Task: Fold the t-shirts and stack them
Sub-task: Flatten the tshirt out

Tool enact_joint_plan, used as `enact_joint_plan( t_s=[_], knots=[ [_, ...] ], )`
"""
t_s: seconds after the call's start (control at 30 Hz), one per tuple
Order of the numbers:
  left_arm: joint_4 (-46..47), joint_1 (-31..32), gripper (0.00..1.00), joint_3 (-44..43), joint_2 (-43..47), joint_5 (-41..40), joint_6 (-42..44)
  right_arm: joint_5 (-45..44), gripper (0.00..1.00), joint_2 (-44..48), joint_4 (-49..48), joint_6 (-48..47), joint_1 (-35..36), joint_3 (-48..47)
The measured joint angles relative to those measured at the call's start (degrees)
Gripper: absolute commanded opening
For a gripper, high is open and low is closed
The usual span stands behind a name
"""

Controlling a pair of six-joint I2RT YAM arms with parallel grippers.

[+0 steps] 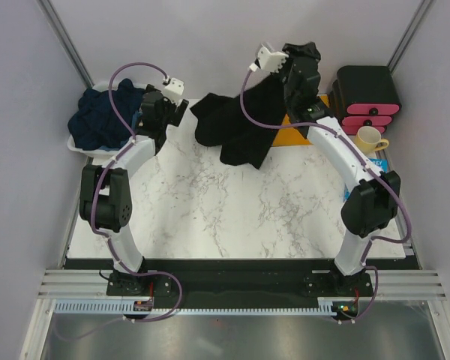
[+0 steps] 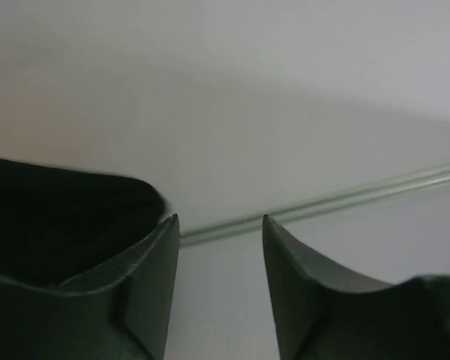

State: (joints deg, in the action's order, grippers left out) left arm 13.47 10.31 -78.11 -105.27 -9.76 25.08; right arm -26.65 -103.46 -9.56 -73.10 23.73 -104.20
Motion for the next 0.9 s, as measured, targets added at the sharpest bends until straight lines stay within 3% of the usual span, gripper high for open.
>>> enact_joint_plan(
  t_s=[0.2,0.43,0.63,0.8,0.9],
  knots=[
    [0.20,0.00,1.00,0.04,0.00,-0.61,0.79,-9.27,0.79,-7.41,4.48,1.01,-4.85,9.16],
    [0.31,0.00,1.00,3.04,0.87,-0.66,1.86,-14.21,0.75,-9.62,8.61,3.15,-4.37,3.39],
    [0.26,0.00,1.00,4.22,1.25,-0.57,2.10,-0.70,0.76,-5.73,29.38,11.93,-2.62,-5.53],
    [-0.35,0.00,1.00,4.31,1.25,-0.35,2.49,13.22,0.74,3.56,43.74,13.40,4.44,5.92],
    [-1.11,0.00,1.00,4.31,1.25,-0.20,2.71,19.04,0.72,3.78,49.22,13.86,7.93,10.95]
  ],
)
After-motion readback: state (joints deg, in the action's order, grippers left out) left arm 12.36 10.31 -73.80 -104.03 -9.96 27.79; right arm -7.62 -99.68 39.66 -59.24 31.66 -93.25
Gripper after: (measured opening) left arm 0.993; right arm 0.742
